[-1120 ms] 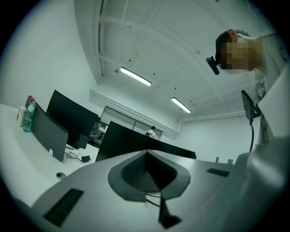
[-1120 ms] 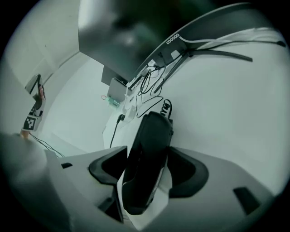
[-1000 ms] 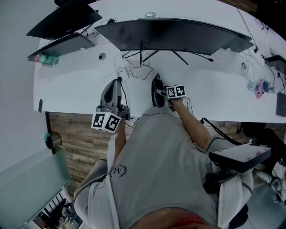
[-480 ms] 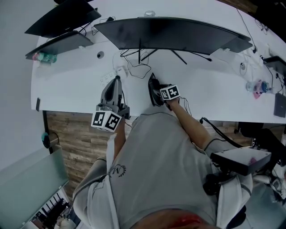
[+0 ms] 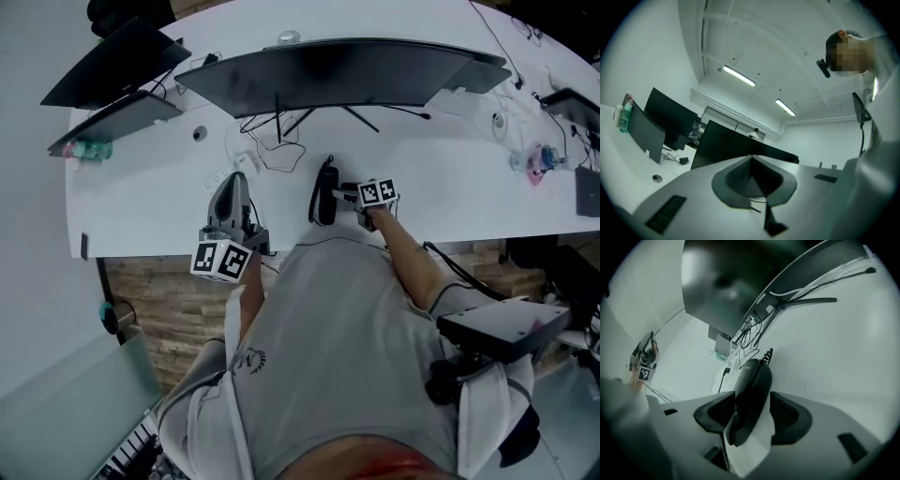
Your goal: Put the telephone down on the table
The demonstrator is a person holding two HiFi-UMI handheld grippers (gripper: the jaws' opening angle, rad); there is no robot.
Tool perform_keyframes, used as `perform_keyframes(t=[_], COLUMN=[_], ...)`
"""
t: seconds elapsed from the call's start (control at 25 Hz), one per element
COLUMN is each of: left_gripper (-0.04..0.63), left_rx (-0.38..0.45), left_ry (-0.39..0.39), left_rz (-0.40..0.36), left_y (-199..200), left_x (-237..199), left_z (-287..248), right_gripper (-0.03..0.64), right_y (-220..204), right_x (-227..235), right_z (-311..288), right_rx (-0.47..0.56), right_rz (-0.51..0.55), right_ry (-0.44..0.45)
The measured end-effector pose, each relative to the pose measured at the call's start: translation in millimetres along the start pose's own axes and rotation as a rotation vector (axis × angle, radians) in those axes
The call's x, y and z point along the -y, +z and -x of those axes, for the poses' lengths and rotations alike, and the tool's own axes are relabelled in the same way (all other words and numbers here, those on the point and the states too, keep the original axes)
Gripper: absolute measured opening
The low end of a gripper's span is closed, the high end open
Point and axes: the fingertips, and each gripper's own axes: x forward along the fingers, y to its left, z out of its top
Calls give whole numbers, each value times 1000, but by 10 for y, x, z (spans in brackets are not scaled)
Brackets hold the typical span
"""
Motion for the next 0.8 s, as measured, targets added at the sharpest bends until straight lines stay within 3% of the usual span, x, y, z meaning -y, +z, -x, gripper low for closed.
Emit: perform_keyframes(t=[0.32, 0.44, 0.6, 0.8], left_gripper=[11, 11, 11, 11], left_rx=[-28, -3, 10, 6], left_ry=[-8, -20, -49, -142], left_rz=[14, -6, -42, -92], left_y=[-117, -25, 47, 86], left_x=[50, 35, 43, 214], left_z=[153, -9, -193, -453], right_gripper=[241, 241, 241, 241], right_y=[-103, 451, 1260, 2137], right_x=[-242, -480, -870, -1673], right_z=[-239, 107, 769, 1701], right_rx=[-18, 99, 284, 579], right_rz=[45, 128, 390, 593], right_ry=[28, 14, -134, -268])
